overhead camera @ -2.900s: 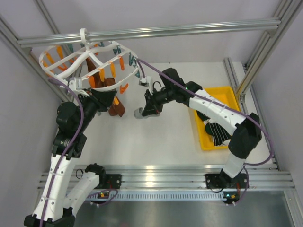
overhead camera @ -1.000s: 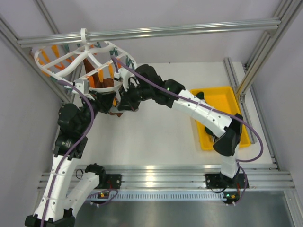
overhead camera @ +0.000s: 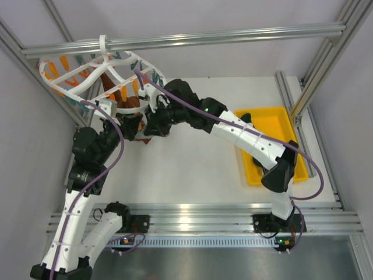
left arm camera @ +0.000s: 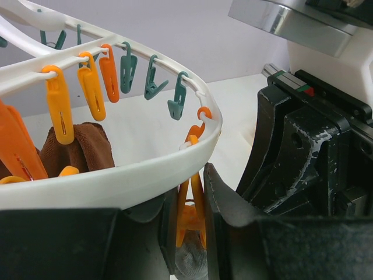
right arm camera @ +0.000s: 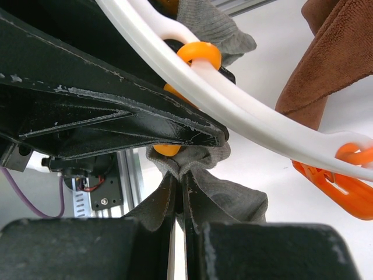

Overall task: Clip the socks to the hanger
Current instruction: Clamp the sock onto the hanger.

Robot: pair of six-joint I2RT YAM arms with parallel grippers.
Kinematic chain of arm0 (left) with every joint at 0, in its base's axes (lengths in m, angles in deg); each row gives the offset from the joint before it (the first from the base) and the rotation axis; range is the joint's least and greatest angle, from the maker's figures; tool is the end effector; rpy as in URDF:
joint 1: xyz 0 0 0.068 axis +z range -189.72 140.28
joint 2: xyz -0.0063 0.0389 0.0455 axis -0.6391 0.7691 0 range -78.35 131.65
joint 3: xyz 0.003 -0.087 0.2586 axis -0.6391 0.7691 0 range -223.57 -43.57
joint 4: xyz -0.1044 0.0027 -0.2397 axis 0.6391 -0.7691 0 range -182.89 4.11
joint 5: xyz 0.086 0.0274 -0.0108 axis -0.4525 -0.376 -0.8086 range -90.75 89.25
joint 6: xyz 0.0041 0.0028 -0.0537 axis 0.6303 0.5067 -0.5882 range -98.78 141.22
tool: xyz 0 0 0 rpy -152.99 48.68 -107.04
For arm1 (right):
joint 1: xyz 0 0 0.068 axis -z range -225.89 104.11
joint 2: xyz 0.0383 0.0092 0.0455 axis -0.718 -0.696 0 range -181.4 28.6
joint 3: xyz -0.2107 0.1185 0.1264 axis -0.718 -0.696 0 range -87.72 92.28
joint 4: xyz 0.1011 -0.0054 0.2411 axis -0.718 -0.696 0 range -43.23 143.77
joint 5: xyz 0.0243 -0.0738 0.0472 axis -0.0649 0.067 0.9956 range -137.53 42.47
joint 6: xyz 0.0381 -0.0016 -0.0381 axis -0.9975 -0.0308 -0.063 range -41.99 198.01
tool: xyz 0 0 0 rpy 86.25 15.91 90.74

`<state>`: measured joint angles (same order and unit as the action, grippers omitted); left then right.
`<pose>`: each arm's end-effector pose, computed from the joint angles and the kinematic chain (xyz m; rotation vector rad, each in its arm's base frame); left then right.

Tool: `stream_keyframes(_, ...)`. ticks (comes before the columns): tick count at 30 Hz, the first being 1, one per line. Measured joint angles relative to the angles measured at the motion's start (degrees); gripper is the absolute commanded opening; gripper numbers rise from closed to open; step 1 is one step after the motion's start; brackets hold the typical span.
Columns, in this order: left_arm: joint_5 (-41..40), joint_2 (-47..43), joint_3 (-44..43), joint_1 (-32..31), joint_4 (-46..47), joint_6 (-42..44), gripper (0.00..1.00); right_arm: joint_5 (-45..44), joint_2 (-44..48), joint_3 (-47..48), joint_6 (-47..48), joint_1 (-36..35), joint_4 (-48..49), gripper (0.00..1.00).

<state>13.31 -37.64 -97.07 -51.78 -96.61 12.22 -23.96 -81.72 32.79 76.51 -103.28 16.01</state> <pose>0.1488 -0.0406 0.4024 0.2383 1.5370 -0.4793 0.2234 0.3756 0.4141 -1.2548 1.7822 1.0371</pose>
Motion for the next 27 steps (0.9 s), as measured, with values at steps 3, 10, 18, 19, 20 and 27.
stream_keyframes(3,0.0,0.0,0.0,0.0,0.0,0.9,0.0,-0.2,0.0,0.0,0.0,0.0,0.0,0.0)
stream_keyframes(10,0.0,0.0,0.3,0.0,-0.4,2.6,0.0,0.1,0.1,-0.3,-0.1,0.0,0.8,0.0)
stream_keyframes(18,0.0,0.0,0.3,0.0,-0.5,3.2,0.0,0.7,0.8,-2.7,-0.7,0.0,3.6,0.0)
stream_keyframes(19,0.0,0.0,0.3,0.0,-0.5,3.3,0.0,0.7,0.8,-2.8,-0.8,0.0,3.9,0.0)
stream_keyframes(20,0.0,0.0,0.3,0.0,-0.6,3.4,0.0,0.7,0.8,-2.8,-0.9,0.0,4.0,0.0)
stream_keyframes(27,-0.5,0.0,0.3,0.0,-1.2,4.5,0.0,0.7,3.4,-5.7,-1.7,0.8,5.9,0.0)
